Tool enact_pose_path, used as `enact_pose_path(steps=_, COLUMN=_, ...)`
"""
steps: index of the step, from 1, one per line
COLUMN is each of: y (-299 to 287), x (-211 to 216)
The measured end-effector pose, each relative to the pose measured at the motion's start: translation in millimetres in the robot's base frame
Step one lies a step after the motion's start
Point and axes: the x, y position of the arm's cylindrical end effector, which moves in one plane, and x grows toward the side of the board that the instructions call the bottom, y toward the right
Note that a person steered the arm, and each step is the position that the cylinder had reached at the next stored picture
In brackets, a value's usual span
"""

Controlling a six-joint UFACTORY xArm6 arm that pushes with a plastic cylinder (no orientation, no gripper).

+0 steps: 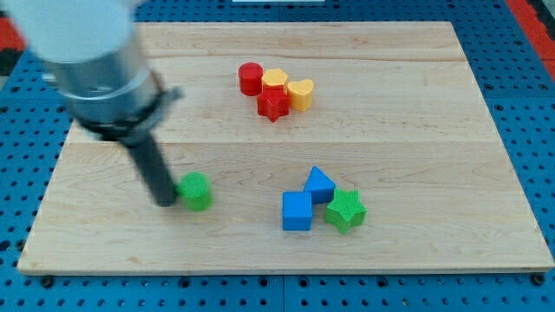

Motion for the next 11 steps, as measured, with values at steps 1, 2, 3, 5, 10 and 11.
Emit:
enact_pose_path(steps=1, y=35.1, x=5.9)
enact_pose_path(steps=2, y=-41.0, x=10.3)
enact_pose_path(steps=3, y=-81.8, x=10.3)
enact_pose_path(steps=5, y=-86.7, x=8.9)
enact_pose_path(steps=10, y=-93.8, x=-16.0)
enact_pose_path(steps=11, y=-11.1, x=-48.1)
